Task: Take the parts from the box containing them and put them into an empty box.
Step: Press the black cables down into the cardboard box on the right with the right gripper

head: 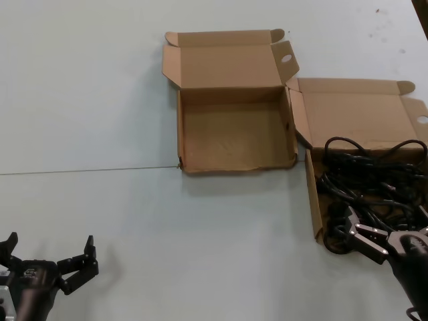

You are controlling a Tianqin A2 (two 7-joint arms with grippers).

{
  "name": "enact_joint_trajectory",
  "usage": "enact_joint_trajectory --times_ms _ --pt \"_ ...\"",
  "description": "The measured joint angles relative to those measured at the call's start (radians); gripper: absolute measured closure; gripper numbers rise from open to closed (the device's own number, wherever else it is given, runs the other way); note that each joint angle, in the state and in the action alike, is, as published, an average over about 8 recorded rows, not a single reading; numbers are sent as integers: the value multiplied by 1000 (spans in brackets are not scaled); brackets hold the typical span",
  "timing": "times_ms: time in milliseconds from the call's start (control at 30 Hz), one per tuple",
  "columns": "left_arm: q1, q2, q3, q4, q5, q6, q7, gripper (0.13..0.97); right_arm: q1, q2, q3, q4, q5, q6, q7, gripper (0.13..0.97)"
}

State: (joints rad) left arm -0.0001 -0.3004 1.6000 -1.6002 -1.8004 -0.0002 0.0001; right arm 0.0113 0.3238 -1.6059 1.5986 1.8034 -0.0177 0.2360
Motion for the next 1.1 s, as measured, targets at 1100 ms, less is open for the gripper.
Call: enact_joint_trajectory --times_ms 1100 --pt "0 0 0 0 0 0 0 168 0 0 0 0 0 0 0 129"
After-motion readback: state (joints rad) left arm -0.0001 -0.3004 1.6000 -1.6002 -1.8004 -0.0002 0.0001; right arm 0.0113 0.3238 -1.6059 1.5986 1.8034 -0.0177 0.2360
